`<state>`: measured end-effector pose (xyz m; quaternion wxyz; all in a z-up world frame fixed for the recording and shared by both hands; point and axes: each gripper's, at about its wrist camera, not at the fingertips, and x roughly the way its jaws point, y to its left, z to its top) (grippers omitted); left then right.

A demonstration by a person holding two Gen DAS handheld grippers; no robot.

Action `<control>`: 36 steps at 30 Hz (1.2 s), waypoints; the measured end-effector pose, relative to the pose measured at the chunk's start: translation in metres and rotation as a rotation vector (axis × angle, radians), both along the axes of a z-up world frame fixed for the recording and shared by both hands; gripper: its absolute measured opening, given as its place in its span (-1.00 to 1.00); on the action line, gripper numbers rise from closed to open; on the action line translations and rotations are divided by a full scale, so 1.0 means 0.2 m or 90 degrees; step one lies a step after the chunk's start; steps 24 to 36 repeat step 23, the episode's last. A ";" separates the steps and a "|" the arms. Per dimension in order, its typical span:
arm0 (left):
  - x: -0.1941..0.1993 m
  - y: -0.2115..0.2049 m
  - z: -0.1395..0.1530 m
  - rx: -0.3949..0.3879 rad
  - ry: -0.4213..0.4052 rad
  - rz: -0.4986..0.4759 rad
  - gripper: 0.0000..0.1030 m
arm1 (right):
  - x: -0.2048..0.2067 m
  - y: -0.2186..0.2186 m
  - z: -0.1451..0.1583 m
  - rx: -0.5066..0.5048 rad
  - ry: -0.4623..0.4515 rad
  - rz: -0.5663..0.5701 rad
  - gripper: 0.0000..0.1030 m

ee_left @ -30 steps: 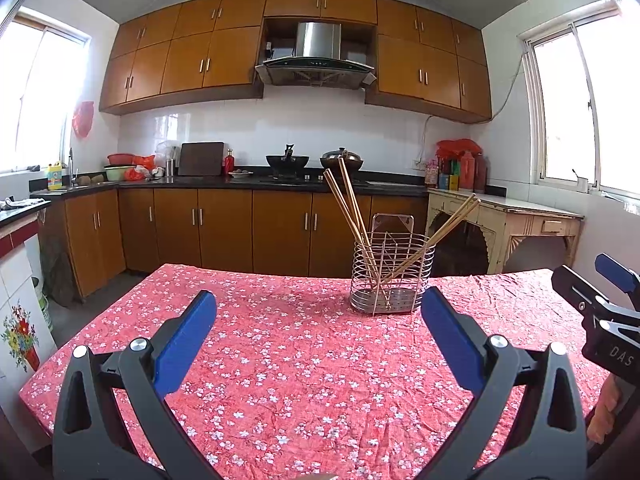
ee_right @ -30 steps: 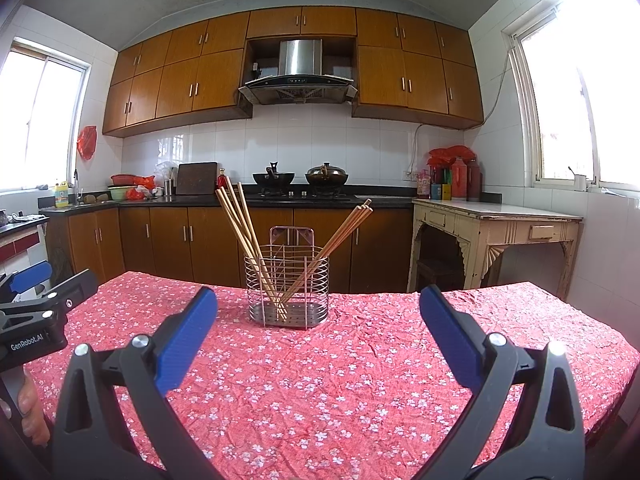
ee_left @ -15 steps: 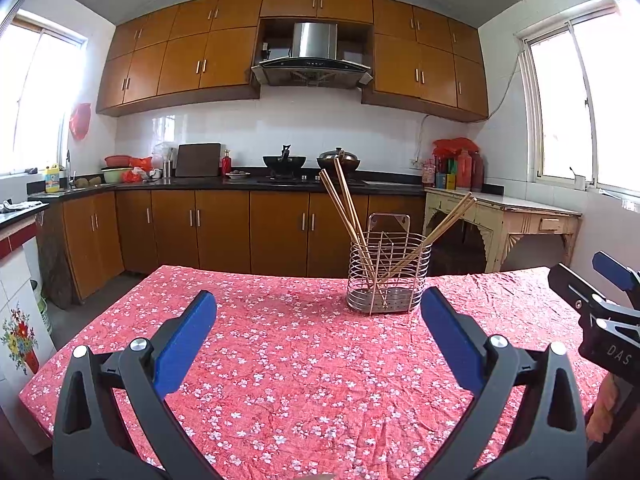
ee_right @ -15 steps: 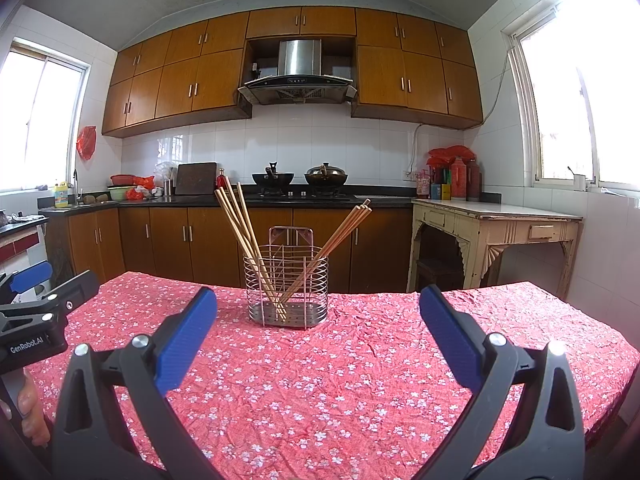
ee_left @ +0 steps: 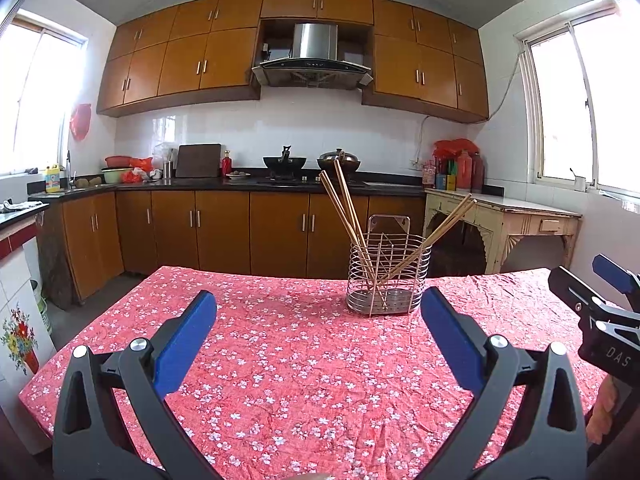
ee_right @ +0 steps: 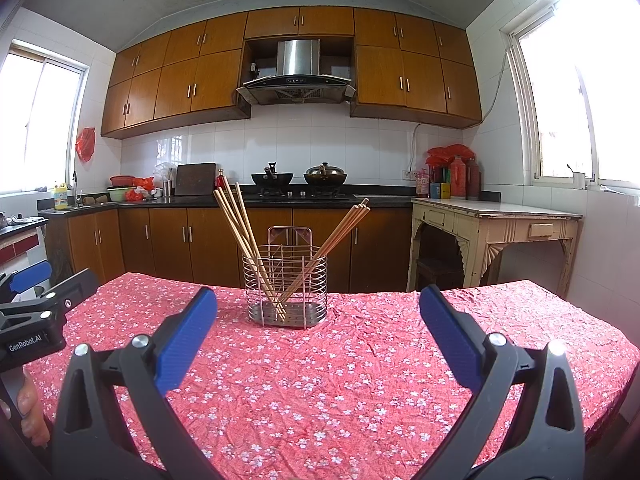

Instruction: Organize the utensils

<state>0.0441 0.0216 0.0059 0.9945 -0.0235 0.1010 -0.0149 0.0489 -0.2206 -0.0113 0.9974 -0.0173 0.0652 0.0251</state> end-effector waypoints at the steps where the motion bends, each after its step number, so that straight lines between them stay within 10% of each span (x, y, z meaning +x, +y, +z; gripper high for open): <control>1: 0.00 0.00 0.00 0.000 0.000 0.000 0.96 | 0.00 0.00 0.00 0.000 0.000 0.000 0.92; 36: 0.00 -0.02 0.01 -0.001 -0.001 -0.005 0.96 | 0.00 0.00 -0.02 0.004 0.001 -0.002 0.92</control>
